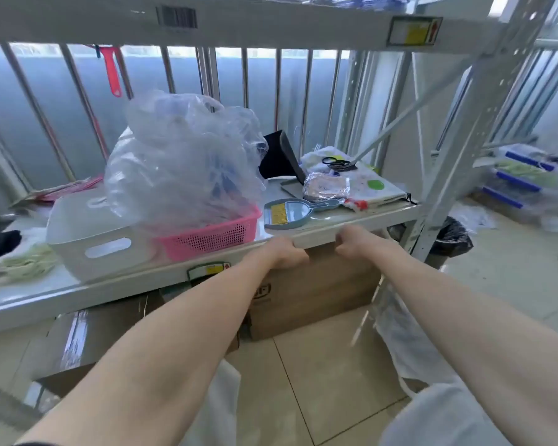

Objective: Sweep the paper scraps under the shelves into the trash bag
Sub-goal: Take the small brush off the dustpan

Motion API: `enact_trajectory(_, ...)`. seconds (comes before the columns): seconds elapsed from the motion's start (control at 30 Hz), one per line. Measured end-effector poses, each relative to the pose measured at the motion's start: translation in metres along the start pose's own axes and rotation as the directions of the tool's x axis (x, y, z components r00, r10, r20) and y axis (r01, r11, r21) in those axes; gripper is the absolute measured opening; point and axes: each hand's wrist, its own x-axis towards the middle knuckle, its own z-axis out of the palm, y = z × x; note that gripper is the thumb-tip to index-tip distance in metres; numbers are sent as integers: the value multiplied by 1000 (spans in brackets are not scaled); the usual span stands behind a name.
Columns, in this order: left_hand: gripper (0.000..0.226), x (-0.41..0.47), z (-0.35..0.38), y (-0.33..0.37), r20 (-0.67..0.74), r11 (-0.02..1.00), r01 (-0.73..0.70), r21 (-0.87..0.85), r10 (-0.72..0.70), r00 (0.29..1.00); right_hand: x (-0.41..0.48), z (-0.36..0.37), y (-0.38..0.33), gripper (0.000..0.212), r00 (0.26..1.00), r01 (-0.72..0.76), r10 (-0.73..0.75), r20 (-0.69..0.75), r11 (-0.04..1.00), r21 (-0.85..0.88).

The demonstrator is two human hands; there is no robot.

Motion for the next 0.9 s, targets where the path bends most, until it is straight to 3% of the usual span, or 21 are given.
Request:
enact_trajectory(0.07, 47, 13, 3, 7, 83, 953, 104, -286, -84, 993, 14, -6, 0, 11, 999, 13, -12, -37, 1000, 24)
enact_trajectory(0.1, 49, 16, 4, 11, 145, 874, 168, -456, -113, 983, 21, -9, -1, 19, 998, 20, -18, -67, 999, 41)
enact_trajectory(0.17, 49, 23, 6, 15, 229, 648, 250, -720, -119, 966, 34, -14, -3, 34, 985, 30, -18, -169, 997, 68)
enact_trajectory(0.23, 39, 30, 9, 18, 261, 381, 286, -879, -117, 958, 48, -15, -3, 40, 964, 46, -28, -263, 997, 66)
enact_trajectory(0.33, 27, 42, 19, 20, 260, 18, 265, -964, -127, 957, 70, -16, -4, 42, 948, 80, -64, -312, 996, 40)
enact_trajectory(0.5, 38, 51, 22, 28, 251, -388, 181, -904, -137, 958, 111, -24, -5, 50, 954, 150, -157, -254, 988, -46)
enact_trajectory(0.57, 42, 54, 19, 31, 257, -471, 168, -866, -129, 958, 124, -27, -5, 49, 960, 166, -179, -215, 983, -78)
enact_trajectory(0.67, 46, 57, 16, 34, 268, -520, 167, -838, -126, 955, 137, -29, -7, 41, 972, 176, -192, -137, 977, -122)
enact_trajectory(0.77, 50, 62, 12, 38, 285, -528, 171, -832, -142, 948, 141, -26, -7, 37, 982, 152, -166, -87, 977, -151)
enact_trajectory(0.9, 53, 65, 7, 42, 292, -511, 173, -842, -161, 943, 140, -18, -8, 23, 978, 133, -151, -146, 983, -129)
